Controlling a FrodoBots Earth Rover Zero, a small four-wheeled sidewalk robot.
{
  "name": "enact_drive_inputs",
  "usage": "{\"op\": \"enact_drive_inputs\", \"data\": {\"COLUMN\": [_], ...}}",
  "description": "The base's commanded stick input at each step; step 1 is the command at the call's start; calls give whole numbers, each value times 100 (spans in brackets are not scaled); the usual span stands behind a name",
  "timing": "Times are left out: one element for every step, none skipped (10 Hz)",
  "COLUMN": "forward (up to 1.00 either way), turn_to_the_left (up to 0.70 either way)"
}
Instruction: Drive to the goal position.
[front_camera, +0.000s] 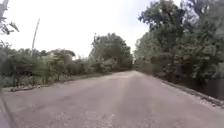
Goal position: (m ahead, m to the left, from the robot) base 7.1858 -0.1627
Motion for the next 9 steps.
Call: {"op": "enact_drive_inputs", "data": {"forward": [50, 50, 50, 50, 50, 50, 50, 50, 50], "turn_to_the_left": [0, 0, 0, 0, 0, 0, 0, 0, 0]}}
